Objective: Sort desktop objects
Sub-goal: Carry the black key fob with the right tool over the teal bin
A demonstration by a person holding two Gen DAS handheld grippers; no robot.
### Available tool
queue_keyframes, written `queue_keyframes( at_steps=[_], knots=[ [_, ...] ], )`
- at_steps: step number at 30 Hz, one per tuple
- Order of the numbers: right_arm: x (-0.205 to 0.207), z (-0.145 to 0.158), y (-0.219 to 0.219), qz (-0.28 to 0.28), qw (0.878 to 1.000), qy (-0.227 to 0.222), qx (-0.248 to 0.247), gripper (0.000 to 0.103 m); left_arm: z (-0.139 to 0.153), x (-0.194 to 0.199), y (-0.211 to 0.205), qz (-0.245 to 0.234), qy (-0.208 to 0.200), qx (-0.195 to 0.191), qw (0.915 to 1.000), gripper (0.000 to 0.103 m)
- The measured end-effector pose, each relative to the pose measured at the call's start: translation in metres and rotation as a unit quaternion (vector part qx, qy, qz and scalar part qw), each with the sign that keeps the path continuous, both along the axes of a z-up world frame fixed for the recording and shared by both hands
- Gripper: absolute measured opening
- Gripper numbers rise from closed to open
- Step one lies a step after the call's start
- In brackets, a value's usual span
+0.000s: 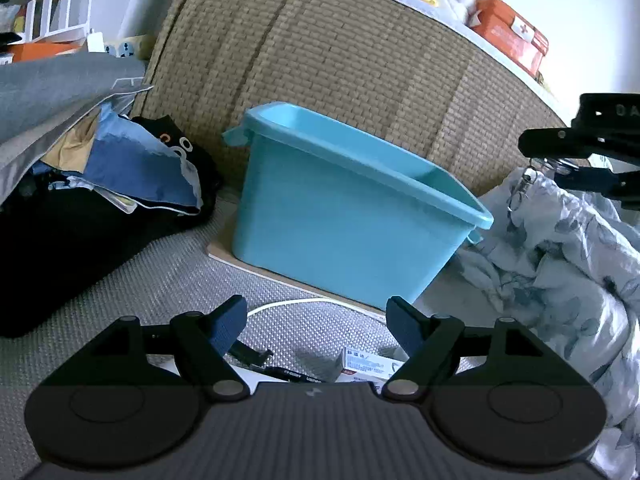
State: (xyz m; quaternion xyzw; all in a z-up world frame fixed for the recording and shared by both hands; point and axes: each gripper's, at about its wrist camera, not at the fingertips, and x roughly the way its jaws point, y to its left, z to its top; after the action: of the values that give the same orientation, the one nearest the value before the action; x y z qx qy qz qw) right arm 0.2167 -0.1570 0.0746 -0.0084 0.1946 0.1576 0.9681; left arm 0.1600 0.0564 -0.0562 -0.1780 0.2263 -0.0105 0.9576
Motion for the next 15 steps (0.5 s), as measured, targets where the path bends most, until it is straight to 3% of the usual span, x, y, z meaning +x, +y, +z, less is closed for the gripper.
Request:
queue_keyframes(
  at_steps=[15],
  knots=[
    [0.05, 0.033, 0.018, -0.003, 1.0, 0.001, 0.004, 0.06, -0.003, 0.004, 0.003, -0.001, 0.008, -0.026, 0.9996, 0.08]
  ],
)
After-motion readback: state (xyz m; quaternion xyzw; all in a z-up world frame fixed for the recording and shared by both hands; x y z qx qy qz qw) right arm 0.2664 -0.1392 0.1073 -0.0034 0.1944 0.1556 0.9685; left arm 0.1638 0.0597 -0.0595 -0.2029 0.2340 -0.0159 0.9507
